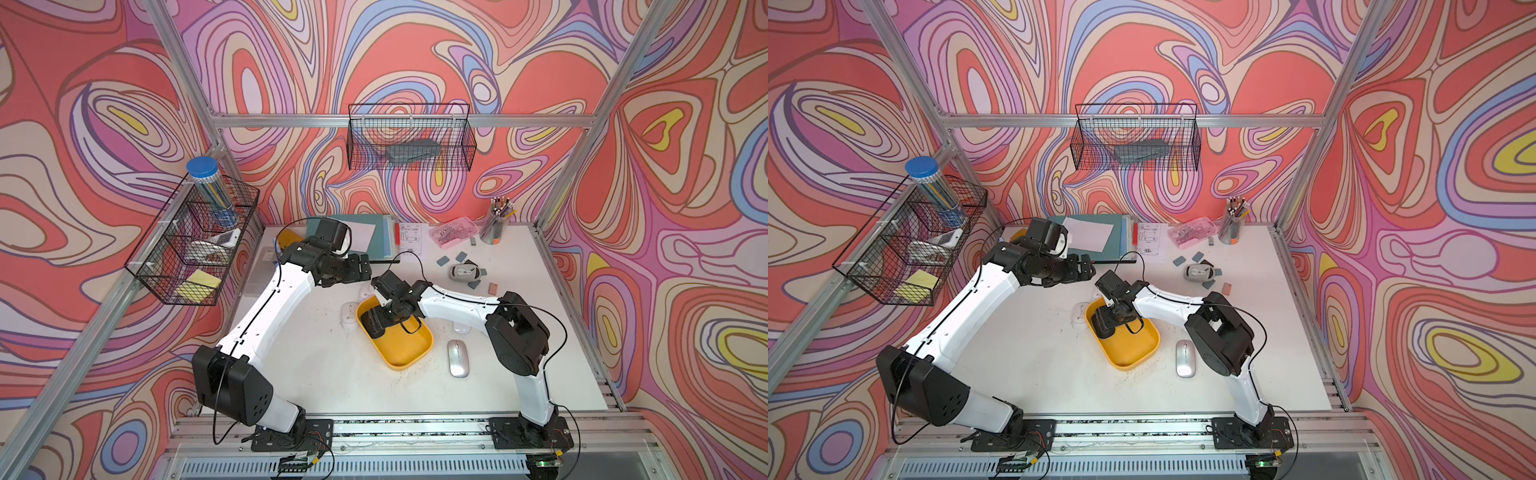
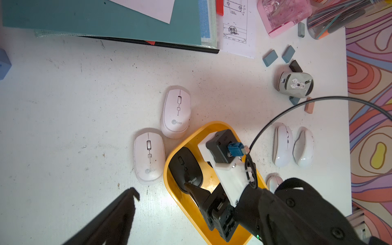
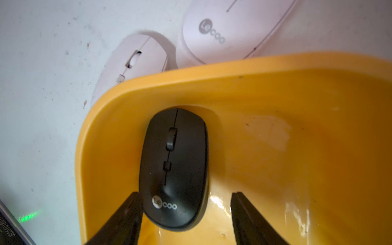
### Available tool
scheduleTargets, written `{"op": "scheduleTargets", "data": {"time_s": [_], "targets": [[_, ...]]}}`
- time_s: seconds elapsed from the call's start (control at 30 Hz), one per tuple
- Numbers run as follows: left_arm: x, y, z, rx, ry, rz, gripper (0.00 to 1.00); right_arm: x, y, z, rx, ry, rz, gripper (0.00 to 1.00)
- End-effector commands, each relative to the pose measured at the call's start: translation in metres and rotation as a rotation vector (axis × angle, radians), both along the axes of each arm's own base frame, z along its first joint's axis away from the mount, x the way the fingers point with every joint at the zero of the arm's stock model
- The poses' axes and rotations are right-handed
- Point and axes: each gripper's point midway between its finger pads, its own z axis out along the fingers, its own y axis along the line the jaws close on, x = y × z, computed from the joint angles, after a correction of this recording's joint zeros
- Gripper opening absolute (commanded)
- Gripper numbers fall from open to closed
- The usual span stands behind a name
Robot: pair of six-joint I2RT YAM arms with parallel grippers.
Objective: Take out the mouse from the storage box
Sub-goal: Pick up the mouse from the storage box.
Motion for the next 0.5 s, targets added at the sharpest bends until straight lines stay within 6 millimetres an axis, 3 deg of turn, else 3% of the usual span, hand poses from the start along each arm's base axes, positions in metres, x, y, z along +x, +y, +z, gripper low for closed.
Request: {"op": "scheduleTargets", "data": {"time_s": [0.0, 0.2, 0.47], "targets": [[-0.001, 0.003, 0.001, 0.005, -0.01, -0.006, 0.94, 0.001, 0.006, -0.008, -0.002, 0.01, 0.006, 0.68], [-0.001, 0.002, 0.002, 0.002, -0.011, -0.008, 0.95, -0.002, 0.001, -0.032, -0.08, 0.038, 0.016, 0.68], [-0.001, 0.0, 0.001, -0.007, -0.006, -0.013, 0.94, 0.002, -0.054, -0.026, -0.283, -0.056, -0.051, 0.67]]}}
